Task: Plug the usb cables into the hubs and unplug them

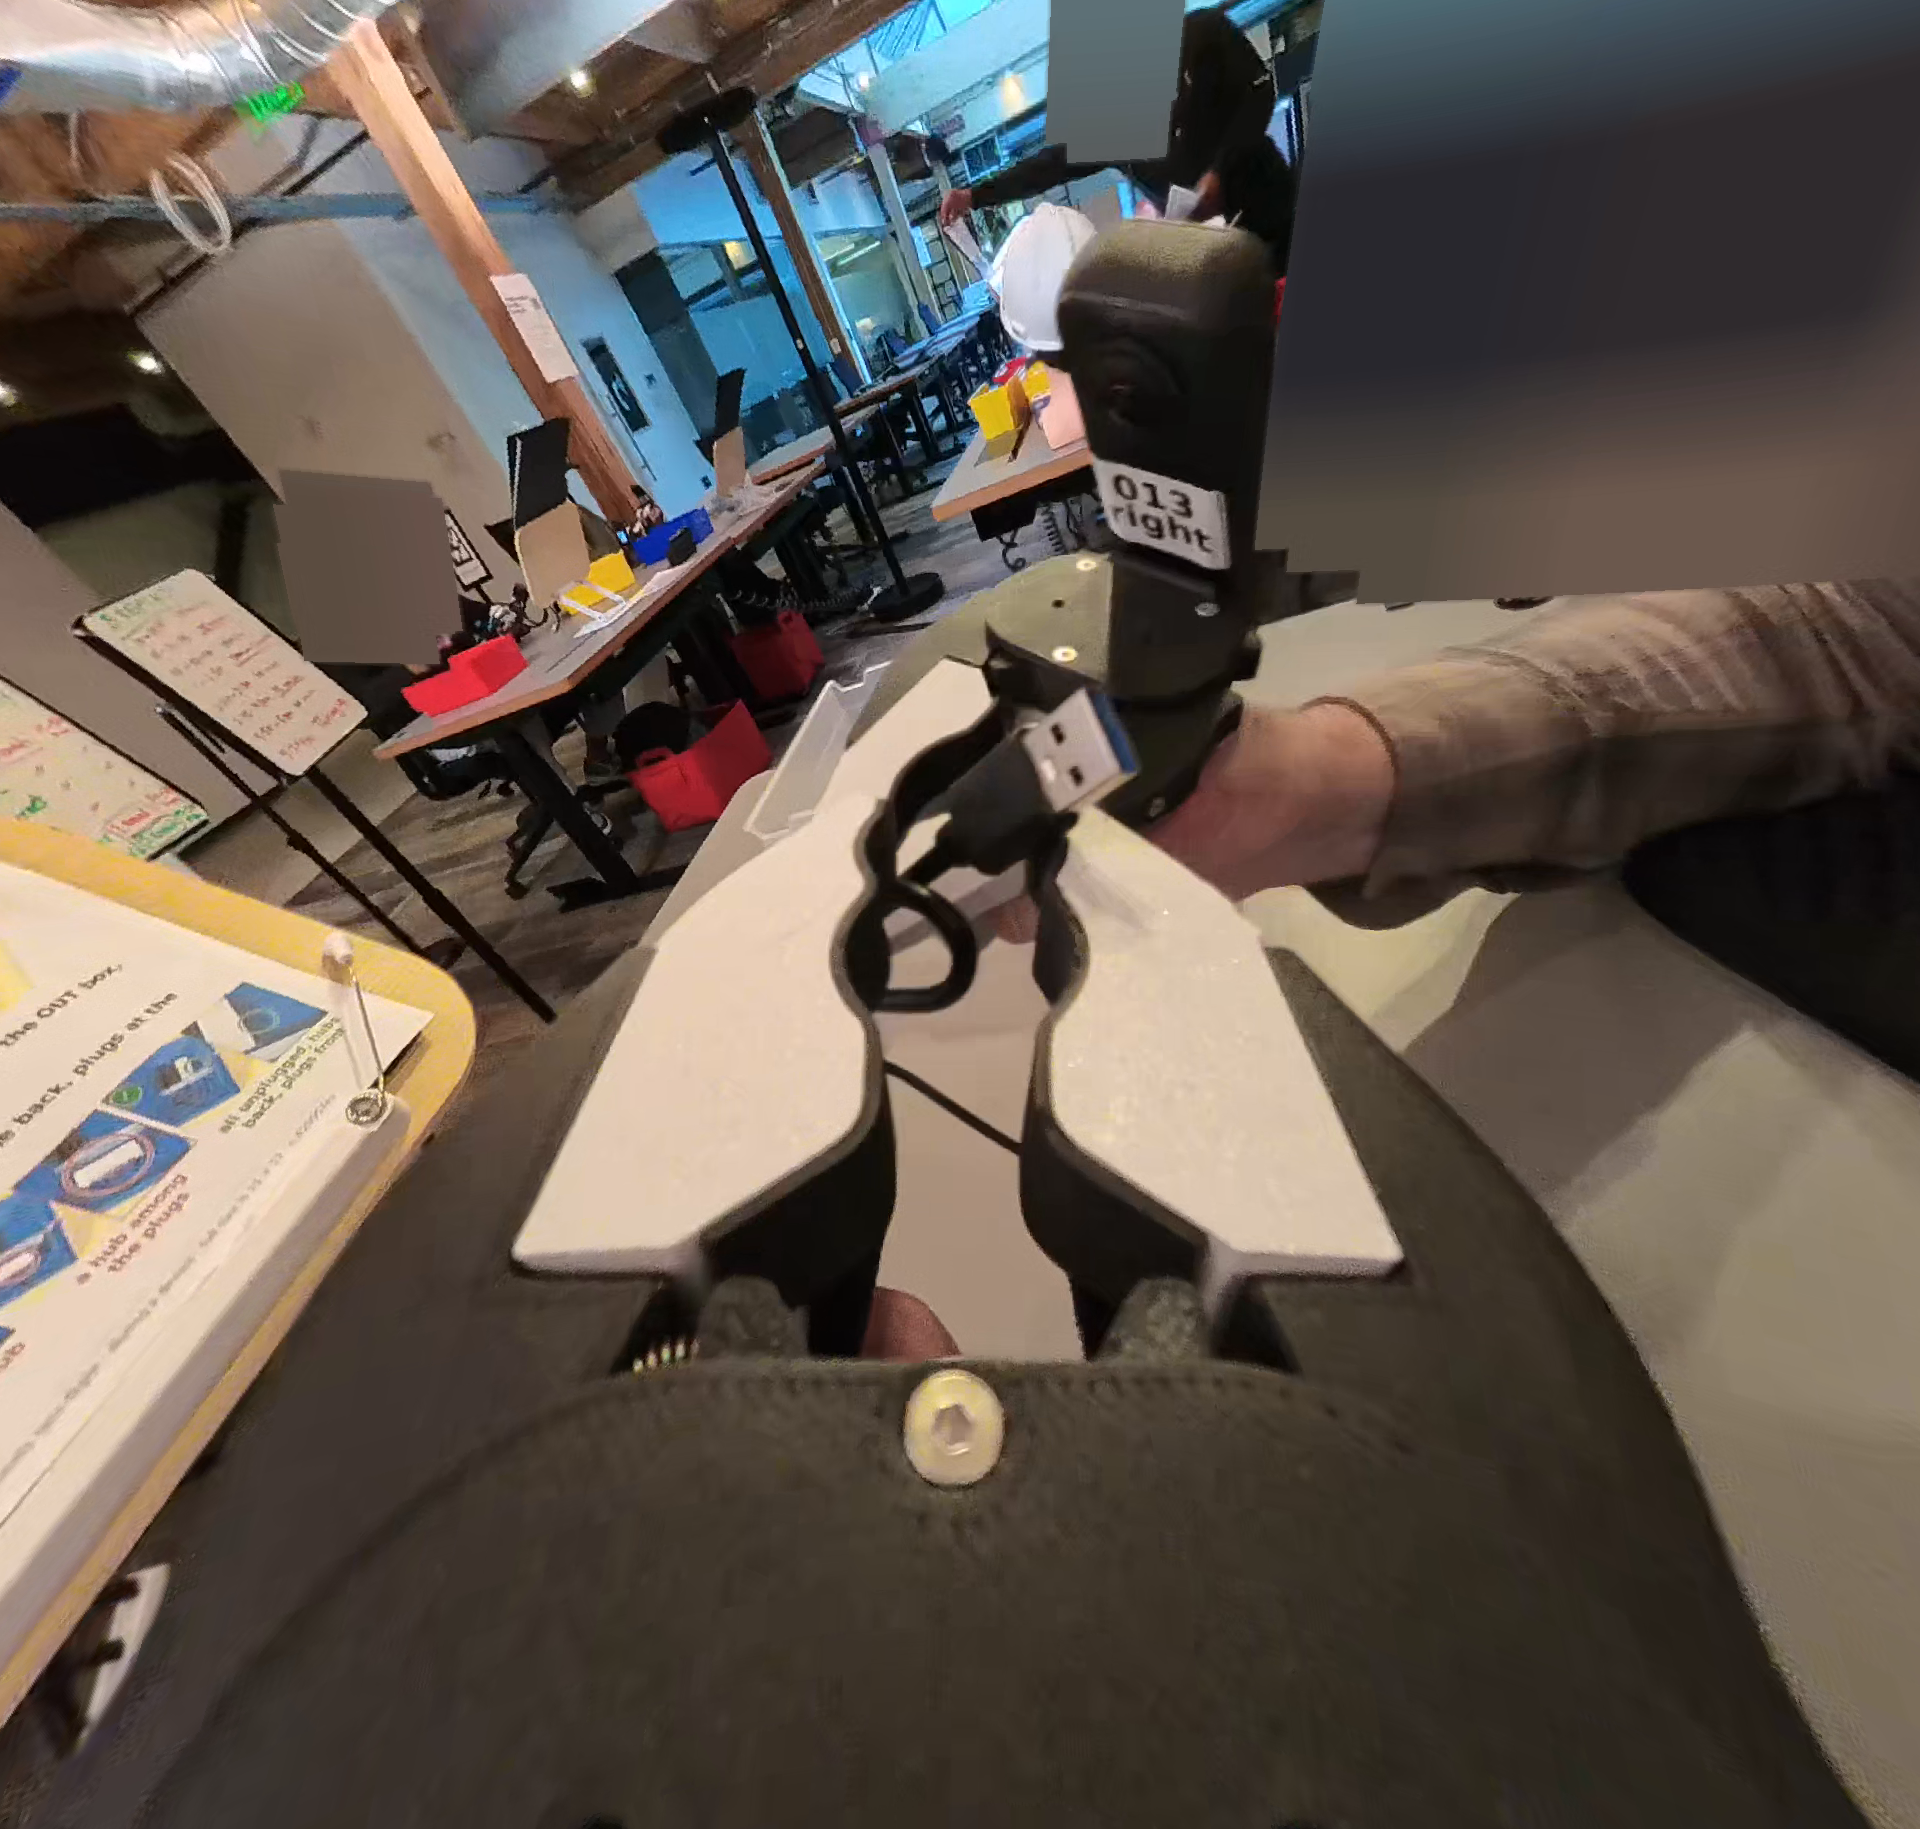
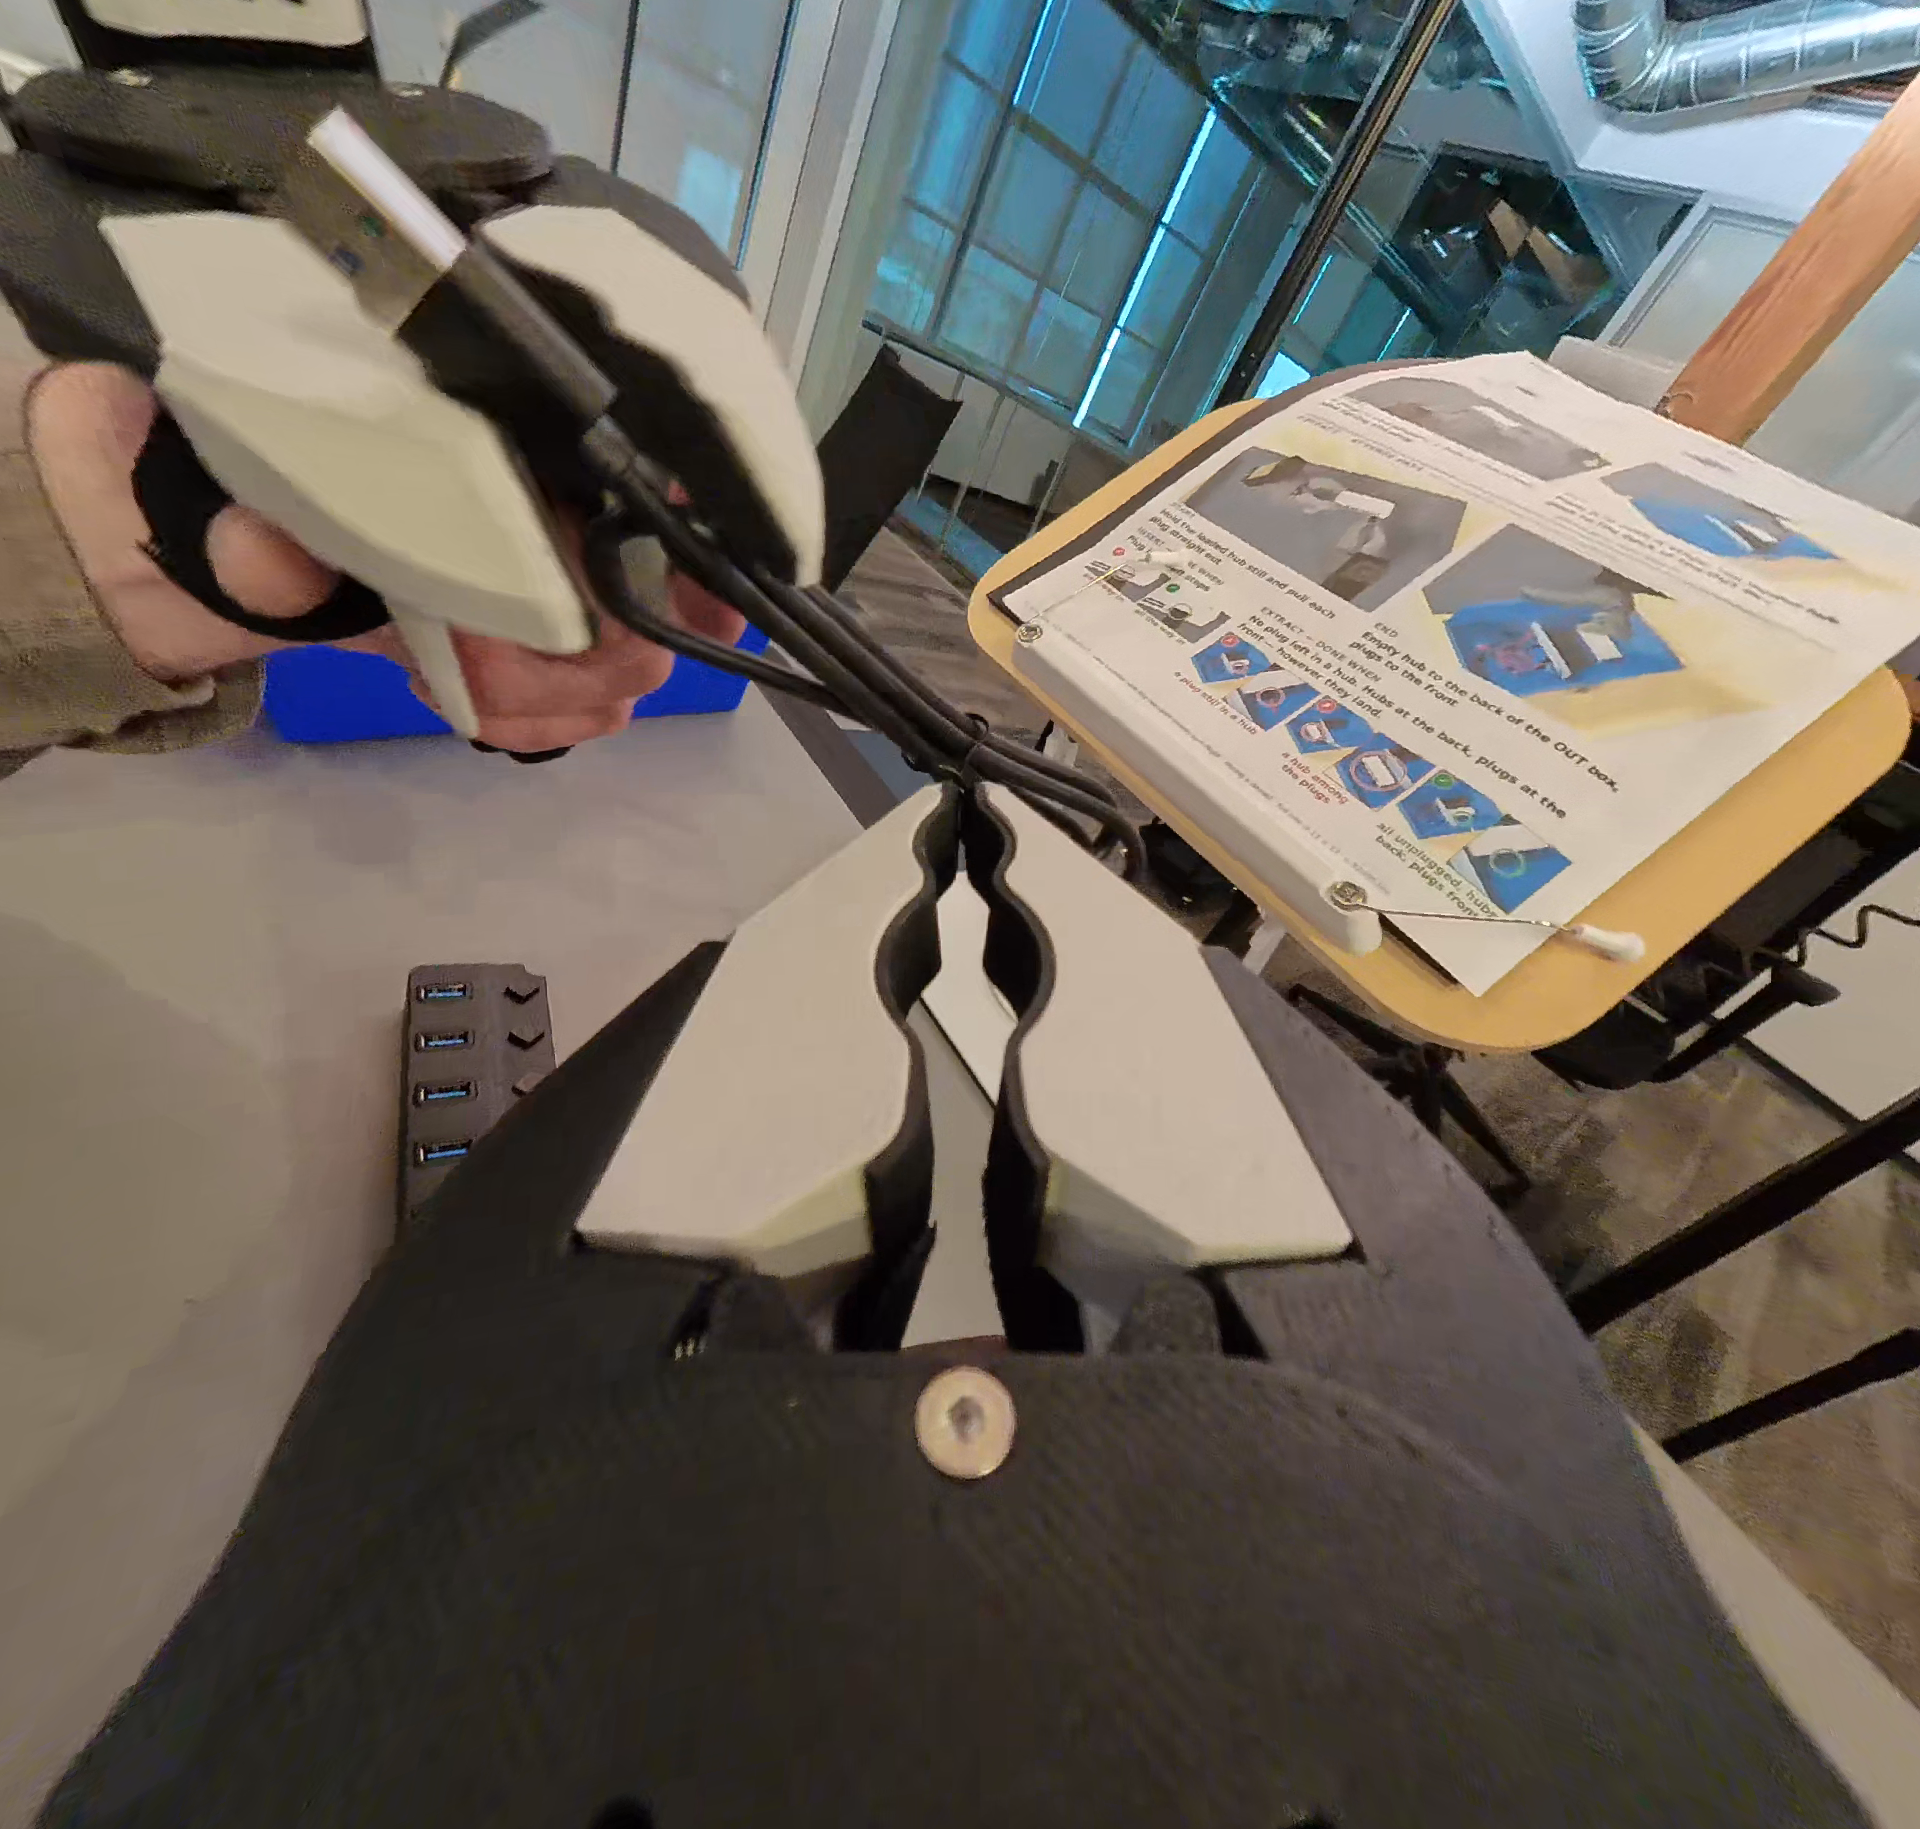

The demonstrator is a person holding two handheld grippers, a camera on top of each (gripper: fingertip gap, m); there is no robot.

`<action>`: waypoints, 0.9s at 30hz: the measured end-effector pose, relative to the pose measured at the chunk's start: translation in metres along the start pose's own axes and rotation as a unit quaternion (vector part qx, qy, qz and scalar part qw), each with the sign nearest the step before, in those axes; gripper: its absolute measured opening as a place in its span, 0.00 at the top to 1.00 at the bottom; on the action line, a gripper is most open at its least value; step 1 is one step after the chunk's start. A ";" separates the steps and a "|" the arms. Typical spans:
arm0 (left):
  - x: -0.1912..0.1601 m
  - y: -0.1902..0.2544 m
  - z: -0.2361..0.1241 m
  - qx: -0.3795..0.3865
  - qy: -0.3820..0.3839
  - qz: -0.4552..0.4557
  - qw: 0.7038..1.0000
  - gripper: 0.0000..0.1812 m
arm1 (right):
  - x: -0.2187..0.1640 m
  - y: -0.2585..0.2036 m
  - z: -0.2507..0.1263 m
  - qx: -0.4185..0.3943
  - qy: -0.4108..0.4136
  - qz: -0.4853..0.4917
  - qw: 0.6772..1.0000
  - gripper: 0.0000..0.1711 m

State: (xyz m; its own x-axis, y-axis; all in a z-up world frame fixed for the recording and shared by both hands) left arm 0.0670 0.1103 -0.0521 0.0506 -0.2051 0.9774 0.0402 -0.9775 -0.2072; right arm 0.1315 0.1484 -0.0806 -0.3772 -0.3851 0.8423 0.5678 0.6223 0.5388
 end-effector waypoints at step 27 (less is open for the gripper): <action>-0.064 0.012 -0.001 -0.060 -0.193 0.071 0.977 0.85 | 0.003 0.002 -0.004 0.022 0.061 0.077 0.995 1.00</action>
Point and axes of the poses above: each gripper's, where its closed fingertips meet, z out along the fingers, x out of its top, y = z × x across the jaws, the point moved 4 cm from there along -z, back along the fingers, and after that the axes turned 10 degrees about -z, right-handed, at the moved point
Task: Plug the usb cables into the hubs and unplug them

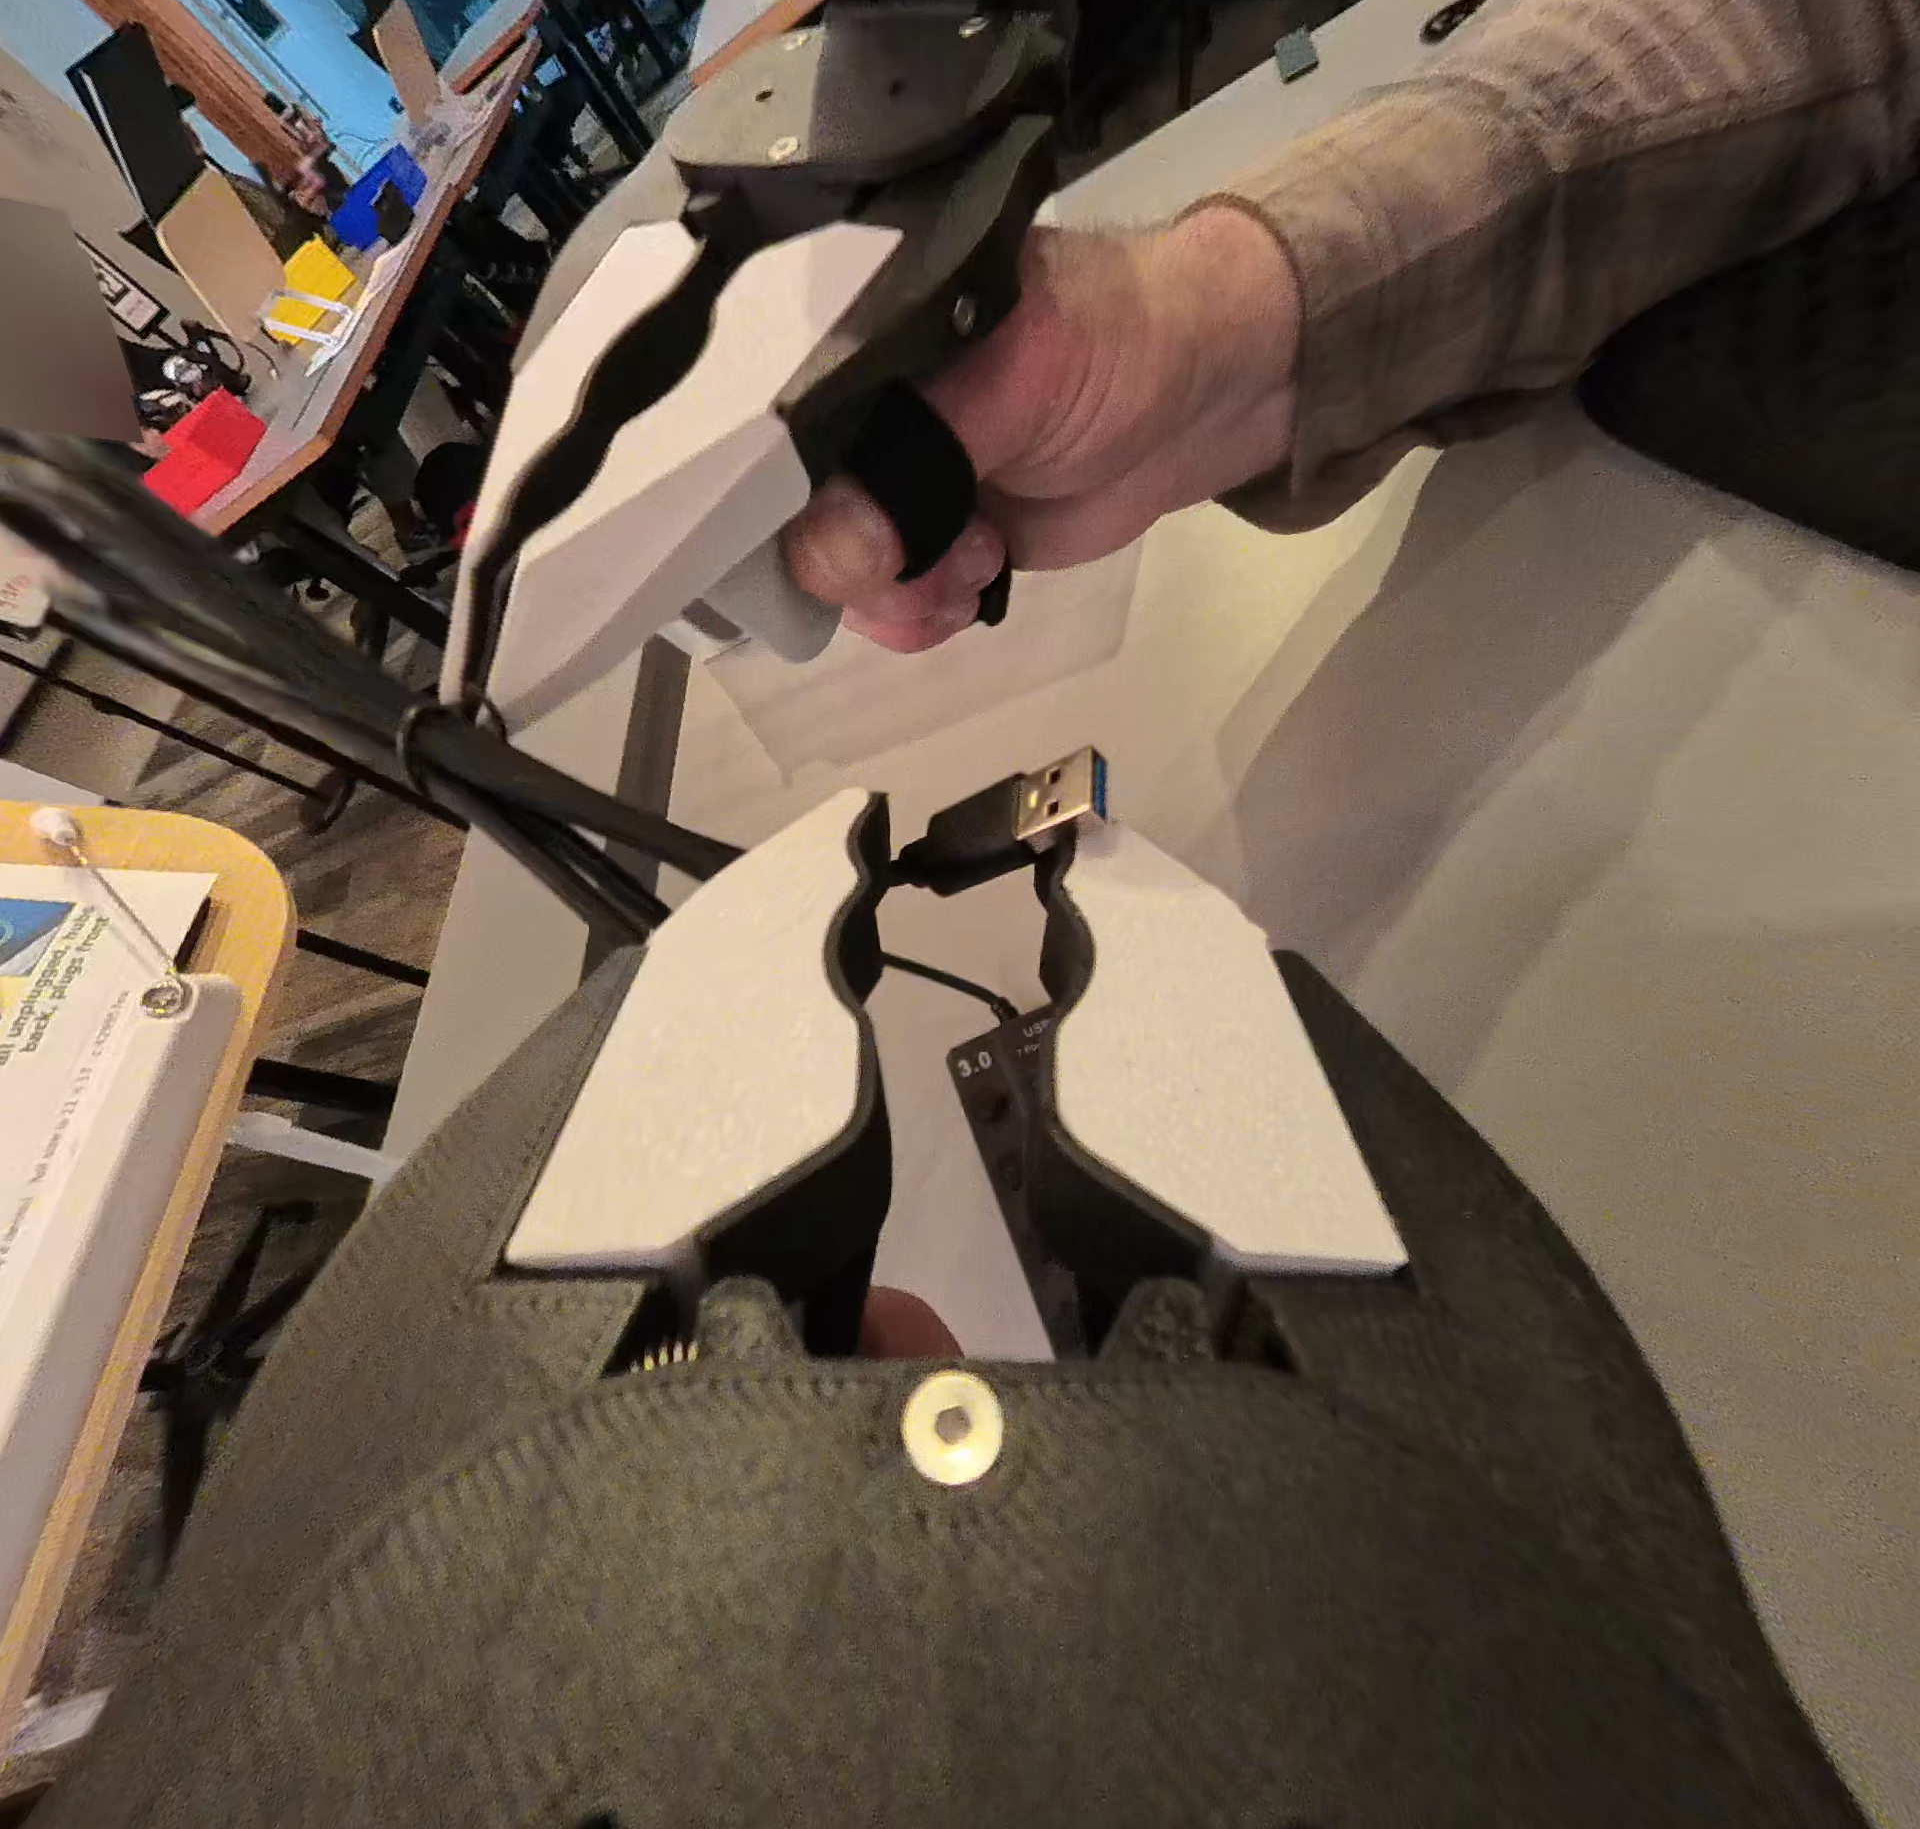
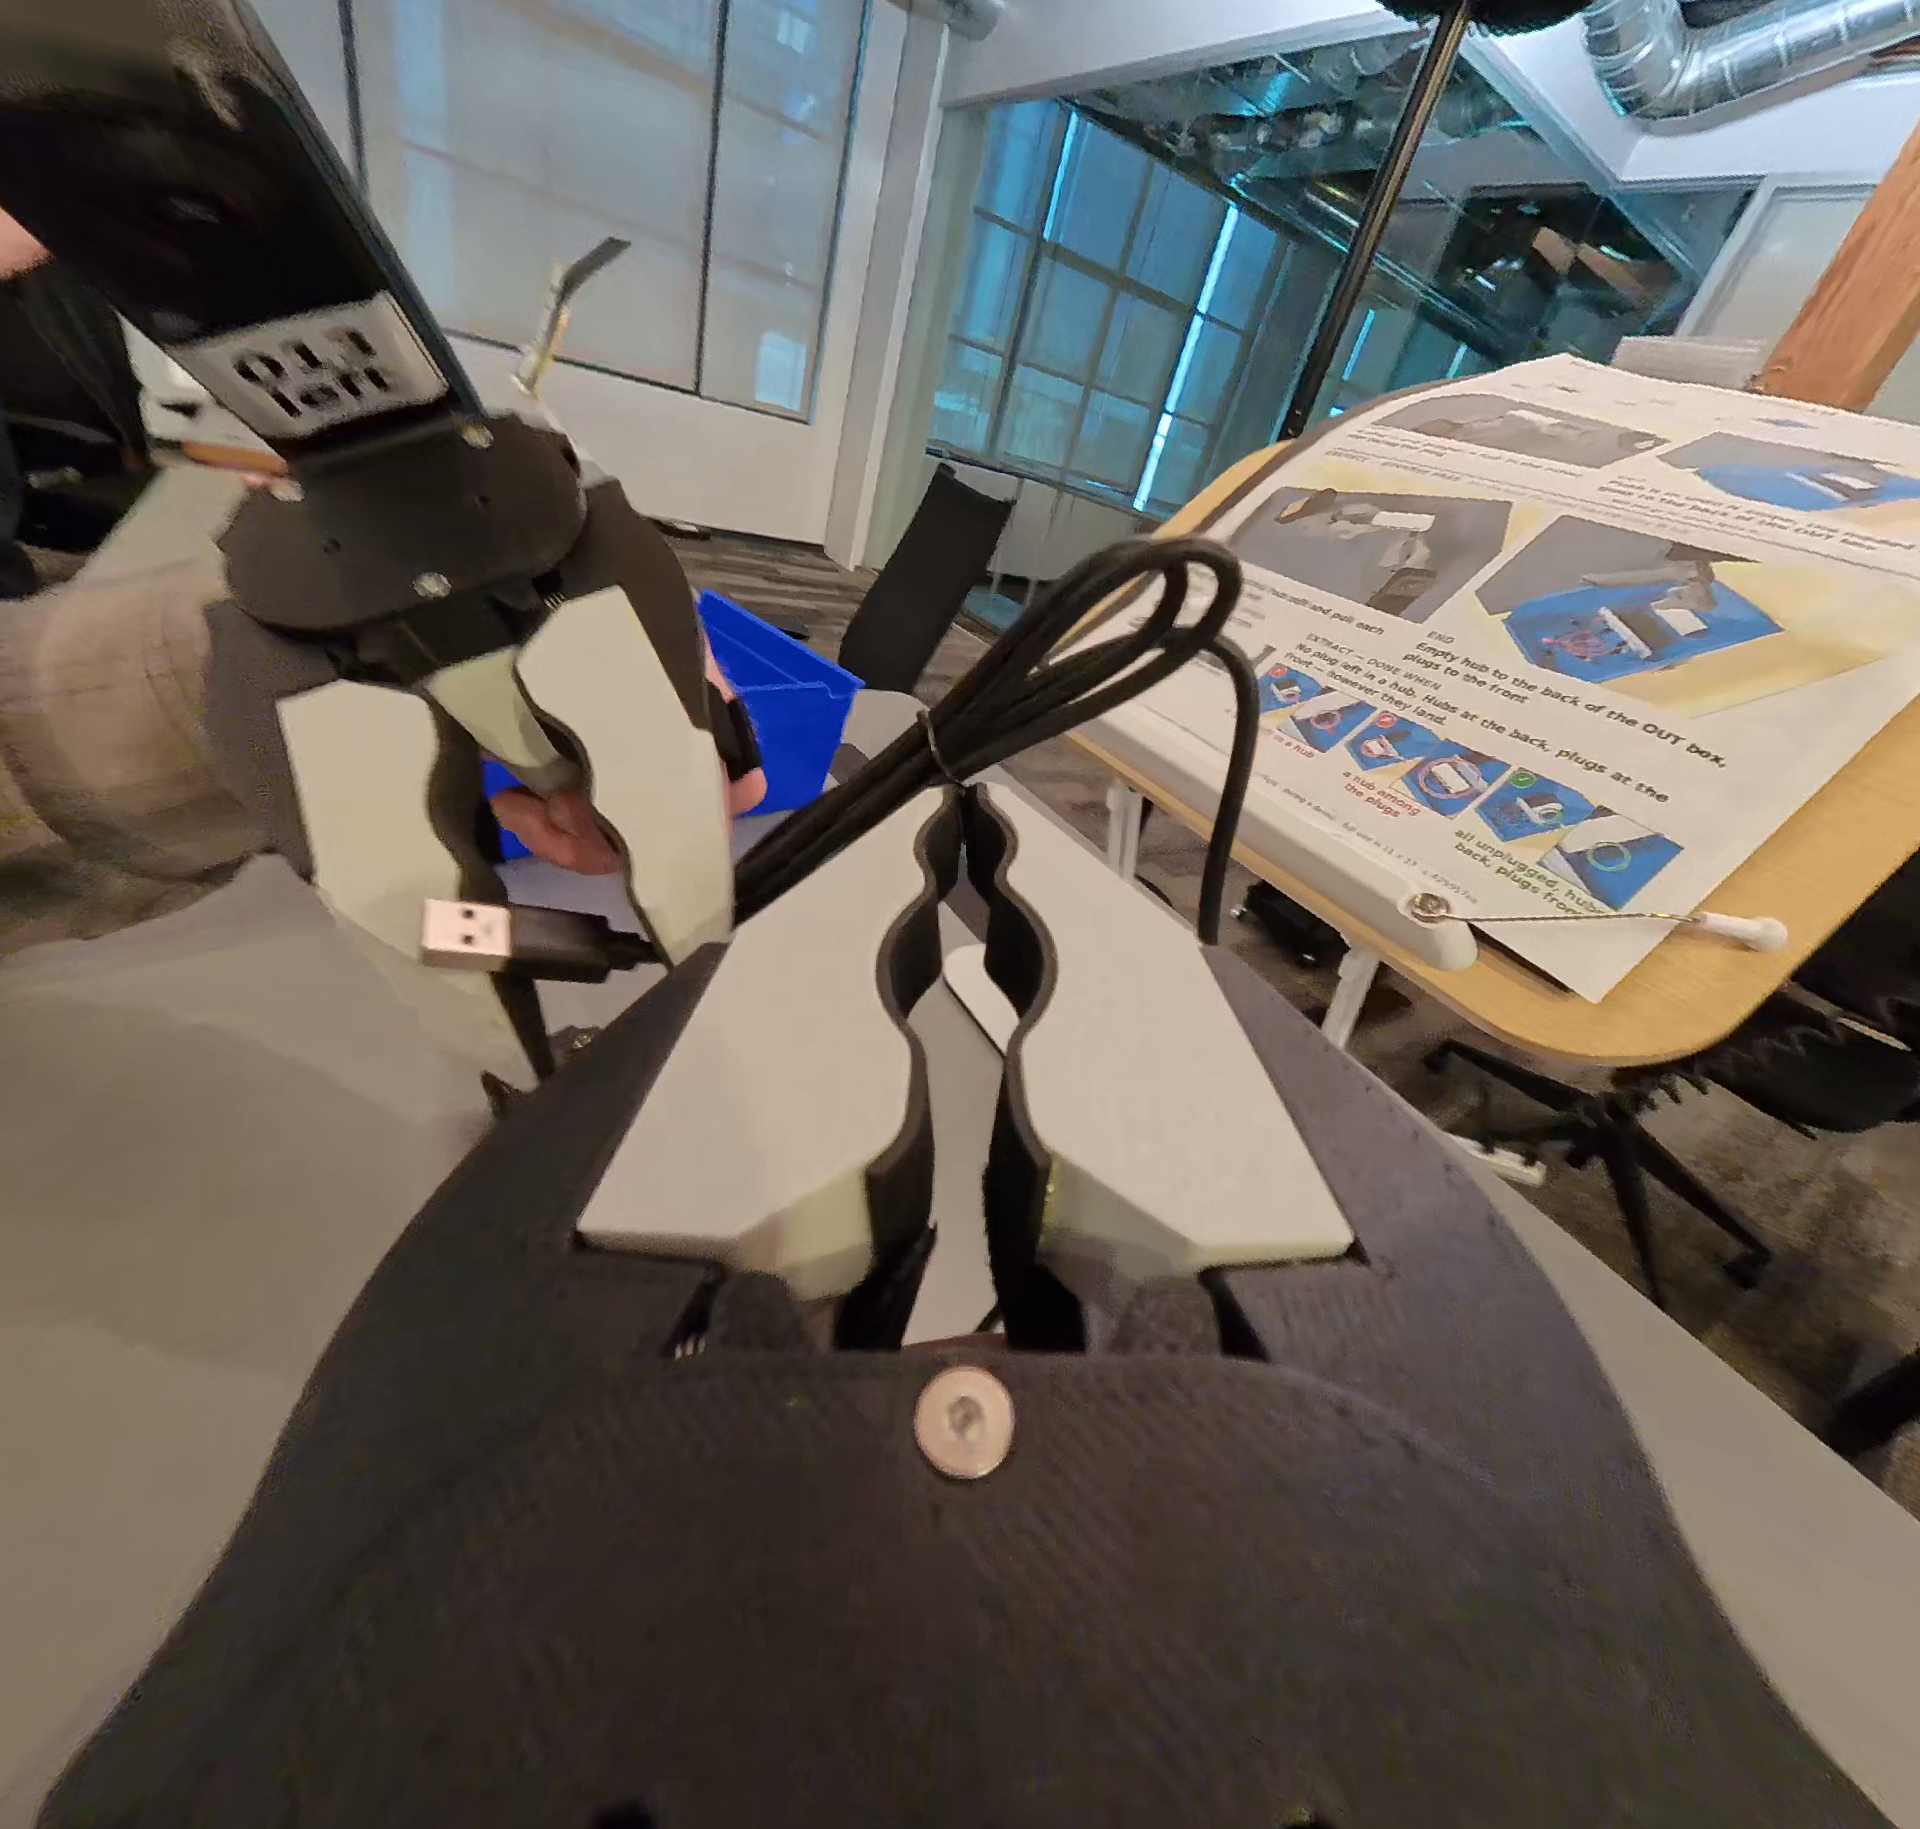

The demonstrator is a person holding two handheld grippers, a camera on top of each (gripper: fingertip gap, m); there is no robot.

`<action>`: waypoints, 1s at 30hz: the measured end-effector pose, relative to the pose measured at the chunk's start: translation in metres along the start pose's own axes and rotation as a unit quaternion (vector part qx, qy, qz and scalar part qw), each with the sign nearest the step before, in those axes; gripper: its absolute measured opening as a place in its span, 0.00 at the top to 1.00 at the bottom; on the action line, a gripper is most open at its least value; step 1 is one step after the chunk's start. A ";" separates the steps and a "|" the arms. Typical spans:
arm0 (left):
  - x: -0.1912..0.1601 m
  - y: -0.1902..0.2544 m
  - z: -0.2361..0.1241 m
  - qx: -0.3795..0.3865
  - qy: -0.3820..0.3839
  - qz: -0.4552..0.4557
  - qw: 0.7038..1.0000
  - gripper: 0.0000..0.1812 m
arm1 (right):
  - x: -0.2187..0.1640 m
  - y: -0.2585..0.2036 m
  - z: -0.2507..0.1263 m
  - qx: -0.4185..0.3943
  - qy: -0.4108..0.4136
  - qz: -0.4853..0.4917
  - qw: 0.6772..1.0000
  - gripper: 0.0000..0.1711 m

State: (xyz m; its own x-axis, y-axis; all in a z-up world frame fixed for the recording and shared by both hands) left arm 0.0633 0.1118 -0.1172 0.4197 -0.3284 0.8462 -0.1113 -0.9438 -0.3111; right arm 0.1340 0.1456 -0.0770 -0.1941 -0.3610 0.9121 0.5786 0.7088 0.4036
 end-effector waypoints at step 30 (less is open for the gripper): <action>-0.035 -0.052 0.023 0.280 -0.130 0.222 0.925 0.86 | -0.022 -0.024 0.001 0.165 -0.024 0.019 0.986 1.00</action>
State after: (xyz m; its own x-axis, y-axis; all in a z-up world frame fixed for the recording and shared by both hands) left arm 0.0750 0.1732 -0.1403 0.6546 -0.5907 0.4718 0.1296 -0.5272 -0.8398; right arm 0.1237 0.1370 -0.1071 -0.2191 -0.3073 0.9260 0.2980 0.8827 0.3634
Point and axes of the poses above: each gripper's, where its closed fingertips meet, z out along the fingers, x out of its top, y = z × x across the jaws, the point moved 4 cm from there along -z, back along the fingers, and after that the axes turned 10 degrees about -z, right-handed, at the moved point
